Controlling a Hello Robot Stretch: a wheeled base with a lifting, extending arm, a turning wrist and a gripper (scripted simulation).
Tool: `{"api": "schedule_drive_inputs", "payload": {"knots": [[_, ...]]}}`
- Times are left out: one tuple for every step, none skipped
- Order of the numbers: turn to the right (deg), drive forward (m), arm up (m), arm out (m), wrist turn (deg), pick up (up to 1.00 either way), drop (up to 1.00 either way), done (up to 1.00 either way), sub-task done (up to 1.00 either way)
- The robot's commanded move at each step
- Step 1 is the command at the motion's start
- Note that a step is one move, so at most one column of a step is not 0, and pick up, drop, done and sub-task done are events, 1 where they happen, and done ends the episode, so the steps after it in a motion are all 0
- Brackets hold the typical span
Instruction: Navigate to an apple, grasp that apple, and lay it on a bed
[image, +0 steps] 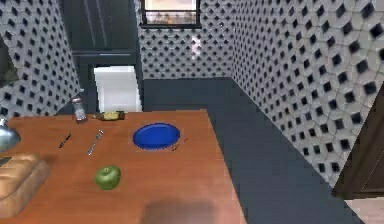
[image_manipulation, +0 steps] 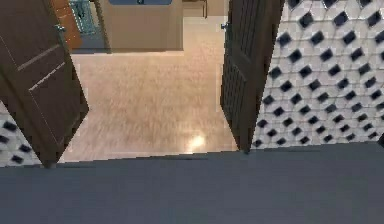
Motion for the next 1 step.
{"api": "schedule_drive_inputs", "payload": {"knots": [[-45.0, 0.0, 0.0, 0.0, 0.0, 0.0, 0.0, 0.0, 0.0]]}}
